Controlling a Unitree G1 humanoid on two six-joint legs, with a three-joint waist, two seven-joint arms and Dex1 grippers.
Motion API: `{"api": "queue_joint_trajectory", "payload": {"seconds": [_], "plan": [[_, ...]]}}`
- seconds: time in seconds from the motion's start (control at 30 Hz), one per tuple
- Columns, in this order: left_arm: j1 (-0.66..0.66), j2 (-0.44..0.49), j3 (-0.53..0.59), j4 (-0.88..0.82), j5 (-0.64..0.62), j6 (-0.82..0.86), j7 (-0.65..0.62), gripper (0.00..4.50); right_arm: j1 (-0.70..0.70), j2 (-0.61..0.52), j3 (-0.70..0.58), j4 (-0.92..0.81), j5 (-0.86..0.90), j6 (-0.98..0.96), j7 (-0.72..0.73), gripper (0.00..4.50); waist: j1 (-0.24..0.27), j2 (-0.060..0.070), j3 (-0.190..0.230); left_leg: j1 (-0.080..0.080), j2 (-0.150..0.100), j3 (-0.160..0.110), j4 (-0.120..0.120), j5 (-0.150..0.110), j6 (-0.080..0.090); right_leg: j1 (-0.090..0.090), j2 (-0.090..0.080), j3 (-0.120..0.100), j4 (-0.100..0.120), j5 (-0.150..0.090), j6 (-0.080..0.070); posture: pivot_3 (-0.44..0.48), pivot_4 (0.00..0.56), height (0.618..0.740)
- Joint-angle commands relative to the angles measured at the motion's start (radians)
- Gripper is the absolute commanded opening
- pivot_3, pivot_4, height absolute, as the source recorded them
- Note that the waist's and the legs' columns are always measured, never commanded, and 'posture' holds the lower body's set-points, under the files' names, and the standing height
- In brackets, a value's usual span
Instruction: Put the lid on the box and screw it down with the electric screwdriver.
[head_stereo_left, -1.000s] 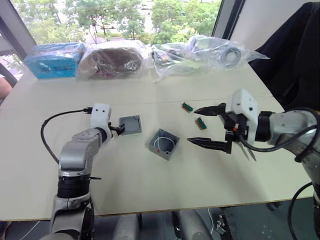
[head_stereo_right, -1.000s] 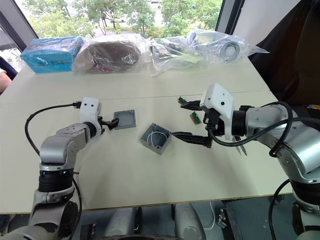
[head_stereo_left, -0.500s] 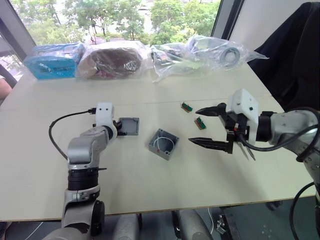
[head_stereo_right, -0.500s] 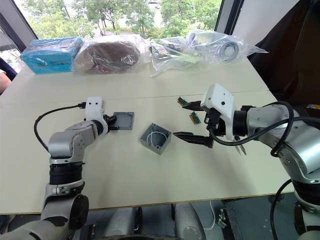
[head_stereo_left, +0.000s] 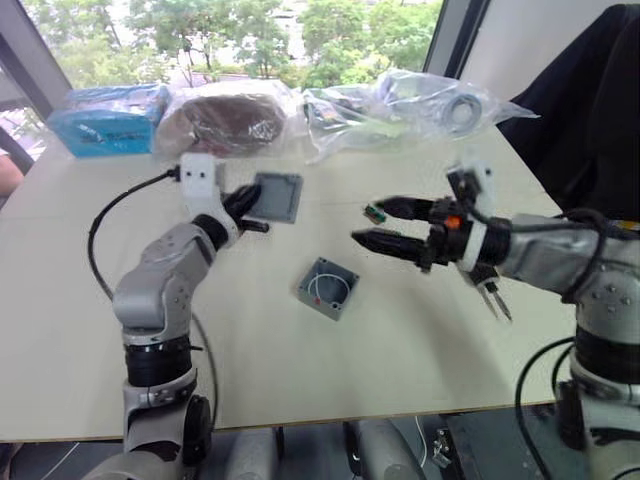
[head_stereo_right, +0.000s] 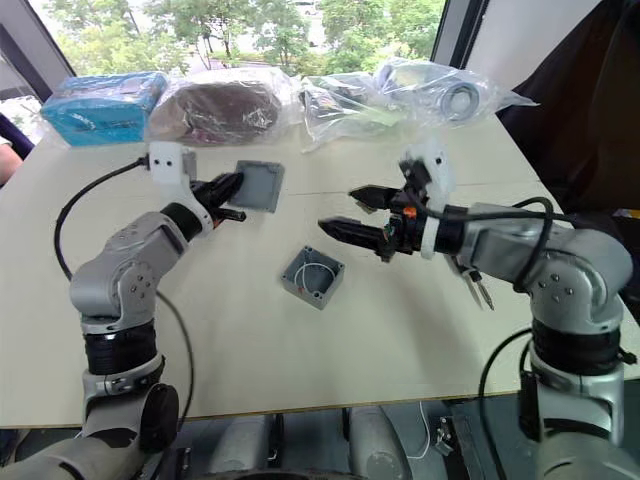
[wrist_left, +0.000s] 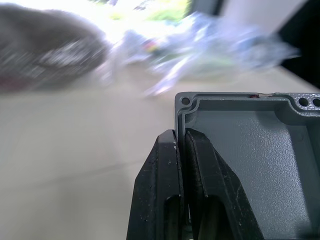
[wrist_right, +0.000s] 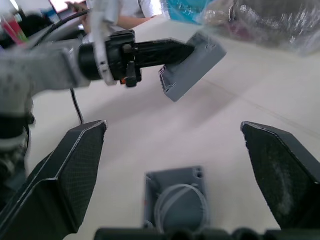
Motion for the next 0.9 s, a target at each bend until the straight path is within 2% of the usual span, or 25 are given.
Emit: {"api": "queue_joint_trajectory", "payload": {"seconds": [0.03,0.17,0.33,0.6,0.77,0.8,0.87,0.9], "plan": [[0.012,0.006,-0.058,-0.072,-0.036,-0.076,-0.05,0.03,-0.044,0.103,-0.022,0.088,0.263,-0.003,-0.304,4.5,-0.003,0.0,0.0,0.0,0.0,0.0,0.0,0.0,0.0,0.0,0.0,0.0,0.0,0.0,0.0,0.0,0.15,0.74],[0.007,0.003,-0.079,-0.066,-0.047,-0.103,-0.049,0.03,-0.04,0.121,0.022,0.133,0.457,-0.064,-0.524,4.5,-0.002,0.0,0.0,-0.001,0.0,0.0,0.0,0.0,0.0,0.0,0.0,0.0,0.0,0.0,0.0,0.0,0.15,0.74],[-0.001,0.005,-0.091,-0.059,-0.054,-0.121,-0.039,0.03,-0.028,0.118,0.082,0.132,0.628,-0.174,-0.68,4.5,-0.005,0.0,0.0,-0.001,0.0,0.0,0.0,0.0,0.0,0.0,0.0,0.0,-0.001,0.0,0.0,0.0,0.15,0.74],[0.001,0.013,-0.112,-0.066,-0.064,-0.125,-0.029,0.0,-0.014,0.082,0.153,0.093,0.729,-0.273,-0.749,2.26,-0.004,0.0,0.0,-0.001,0.0,0.0,0.0,0.0,0.0,-0.001,0.001,0.0,-0.001,-0.001,-0.001,0.0,0.15,0.74],[0.002,0.021,-0.112,-0.069,-0.08,-0.103,-0.014,0.0,-0.018,0.057,0.172,0.082,0.736,-0.303,-0.739,0.35,-0.004,0.0,0.0,-0.001,0.0,0.0,0.0,0.0,0.0,-0.001,0.001,0.0,-0.001,-0.001,-0.001,0.0,0.15,0.74],[0.002,0.023,-0.112,-0.069,-0.084,-0.096,-0.013,0.0,-0.018,0.054,0.174,0.081,0.737,-0.309,-0.737,0.17,-0.005,0.0,0.0,-0.001,0.0,0.0,0.0,0.0,0.0,-0.001,0.001,0.0,-0.001,-0.002,-0.002,0.0,0.15,0.74],[0.01,0.048,-0.116,-0.073,-0.09,-0.067,-0.026,0.0,-0.028,0.036,0.165,0.062,0.68,-0.307,-0.685,0.16,-0.005,0.0,0.0,-0.001,0.0,0.0,0.0,0.0,0.0,-0.001,0.001,0.001,-0.001,-0.002,-0.002,0.0,0.15,0.74],[0.02,0.081,-0.122,-0.072,-0.089,-0.059,-0.054,0.33,-0.039,0.011,0.158,0.03,0.594,-0.304,-0.62,0.16,-0.005,0.0,0.0,-0.001,0.0,0.0,0.0,0.0,0.0,-0.001,0.001,0.0,-0.001,-0.002,-0.002,0.0,0.15,0.74]]}}
